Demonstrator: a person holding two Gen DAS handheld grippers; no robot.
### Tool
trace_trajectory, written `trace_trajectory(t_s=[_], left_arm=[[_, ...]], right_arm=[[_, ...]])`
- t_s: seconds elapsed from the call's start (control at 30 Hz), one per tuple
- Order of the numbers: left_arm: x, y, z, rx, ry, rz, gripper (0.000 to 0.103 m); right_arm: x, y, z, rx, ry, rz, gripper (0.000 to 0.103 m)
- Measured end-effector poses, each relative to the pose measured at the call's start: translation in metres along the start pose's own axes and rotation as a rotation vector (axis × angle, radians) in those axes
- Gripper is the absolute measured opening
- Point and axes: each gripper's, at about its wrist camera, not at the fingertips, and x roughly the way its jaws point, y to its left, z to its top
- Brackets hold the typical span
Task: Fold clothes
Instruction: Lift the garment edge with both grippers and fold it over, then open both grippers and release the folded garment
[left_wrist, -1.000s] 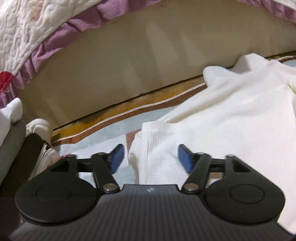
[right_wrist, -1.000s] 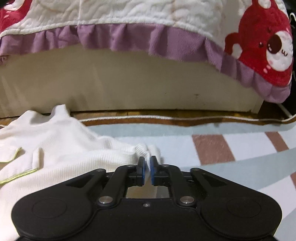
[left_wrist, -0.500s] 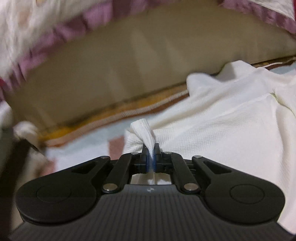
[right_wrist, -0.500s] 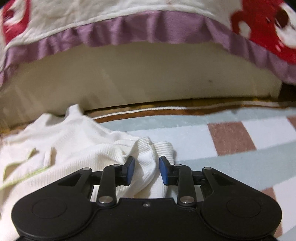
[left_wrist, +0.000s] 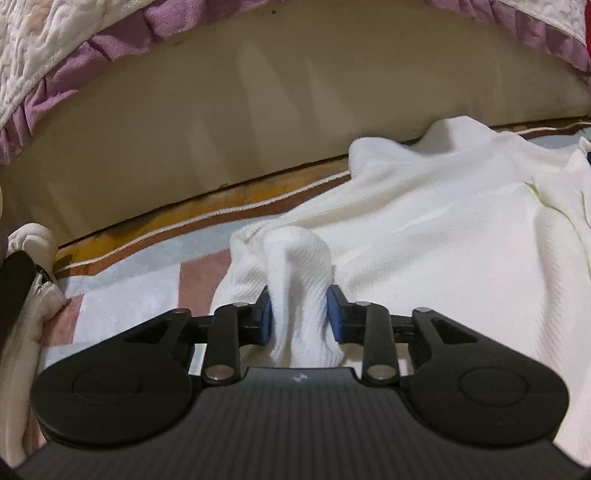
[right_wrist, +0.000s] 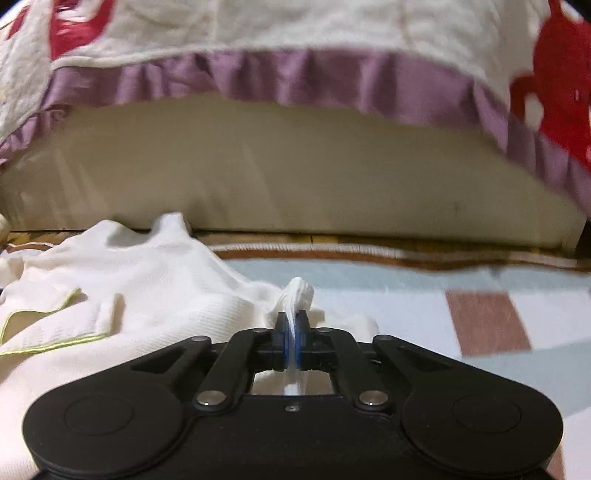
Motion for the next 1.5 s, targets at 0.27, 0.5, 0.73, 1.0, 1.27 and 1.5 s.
trace_trajectory(t_s=[0.27, 0.5, 0.73, 1.0, 1.27, 1.5], left_arm=[[-0.025, 0.018, 0.005, -0.131, -0.145, 0.067, 0.005], [-0.035, 0.044, 0.016, -0.296, -0.259, 0.051, 0.005], [-0.004, 0.059, 0.037, -0.317, -0.195, 0.081, 0.011], [-0.021, 0.009, 0.034, -0.202, -0.05, -0.052, 0.042], [-0.017, -0.117, 0.037, 0.001, -0.007, -0.358, 0.061], [0.025, -0.104, 0.066, -0.077, -0.011, -0.068, 0.067]], right_arm=[[-0.024, -0.003, 0.006, 0.059, -0.102, -0.064, 0.003], [-0.057, 0.008, 0.03, 0.054, -0.232, -0.075, 0.003], [-0.04, 0.008, 0.063, -0.013, -0.252, -0.121, 0.003], [-0.018, 0.01, 0.036, 0.031, 0.127, -0.209, 0.042], [-0.068, 0.02, -0.002, 0.098, 0.252, -0.096, 0.048], [-0.059, 0.017, -0.021, 0.068, 0.251, -0.042, 0.052]])
